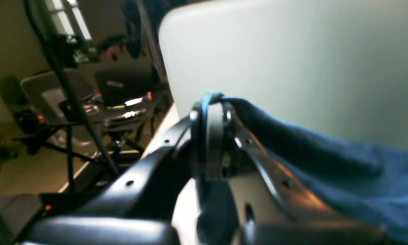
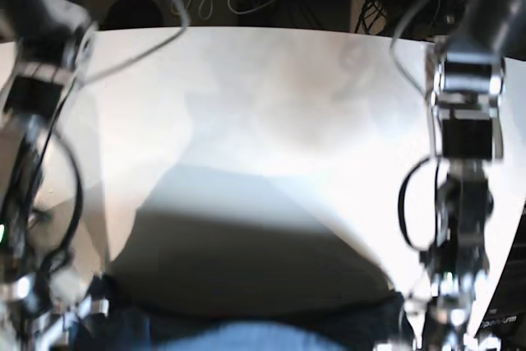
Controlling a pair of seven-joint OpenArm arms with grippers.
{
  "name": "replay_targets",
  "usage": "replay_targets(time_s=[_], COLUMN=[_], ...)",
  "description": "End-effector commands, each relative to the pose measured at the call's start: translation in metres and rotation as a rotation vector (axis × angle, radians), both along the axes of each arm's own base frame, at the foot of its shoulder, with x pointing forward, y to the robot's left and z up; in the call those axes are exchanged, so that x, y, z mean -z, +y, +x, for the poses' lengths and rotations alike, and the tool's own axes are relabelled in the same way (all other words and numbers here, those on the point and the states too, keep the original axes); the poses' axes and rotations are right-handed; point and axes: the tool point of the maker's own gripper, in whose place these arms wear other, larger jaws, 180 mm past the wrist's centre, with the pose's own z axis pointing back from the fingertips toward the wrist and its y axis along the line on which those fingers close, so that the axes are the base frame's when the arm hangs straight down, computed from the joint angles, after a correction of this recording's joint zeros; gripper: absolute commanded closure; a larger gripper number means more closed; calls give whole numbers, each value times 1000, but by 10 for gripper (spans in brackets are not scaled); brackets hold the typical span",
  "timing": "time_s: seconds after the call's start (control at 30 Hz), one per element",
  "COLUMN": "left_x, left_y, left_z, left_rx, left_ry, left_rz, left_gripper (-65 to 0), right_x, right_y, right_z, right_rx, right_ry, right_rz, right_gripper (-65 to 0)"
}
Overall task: Layout the t-shirt on the table in an organized manner, then fold the t-shirt properly
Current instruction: 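Lift the shirt with both grippers and lay it flat on the table, then release the shoulder with the right gripper and move it aside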
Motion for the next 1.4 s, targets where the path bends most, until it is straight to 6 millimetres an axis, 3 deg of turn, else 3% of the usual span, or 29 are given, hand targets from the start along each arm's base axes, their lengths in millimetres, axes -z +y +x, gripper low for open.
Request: replay_targets(time_s=[0.0, 0.1, 0.17, 0.27, 0.43, 0.6, 0.77, 0.97, 1.13, 1.37], left_x=[-10, 40, 73, 123, 185, 229, 247, 263, 263, 253], left_y=[7, -1, -8, 9, 35, 61, 86, 93, 106, 137], left_z=[-8, -39, -69, -116, -171, -213, -240, -265, -282, -300], left_rx=[-12, 8, 27, -16, -73, -129, -185, -205, -237, -311], left_ry=[-43, 34, 90, 196, 309, 389, 418, 478, 487, 455], left_rz=[10, 19, 25, 7, 8, 17, 29, 35, 48, 77], left_gripper=[-1, -1, -1, -1, -1, -1, -1, -1, -1, -1], right_x=[-4, 51, 87, 139, 203, 247, 261, 272, 276, 283], right_y=[1, 16, 31, 54, 71, 64, 59, 48, 43, 80], right_z=[-12, -47, -77, -119, -171, -207, -229, -248, -261, -280], right_rx=[-1, -7, -29, -55, -44, -24, -20, -22, -12, -199], right_ry=[-34, 59, 113, 194, 325, 443, 501, 563, 589, 661], right_rz=[7, 67, 108, 200, 310, 317, 297, 249, 245, 271], right_gripper=[0, 0, 0, 0, 0, 0, 0, 0, 0, 0])
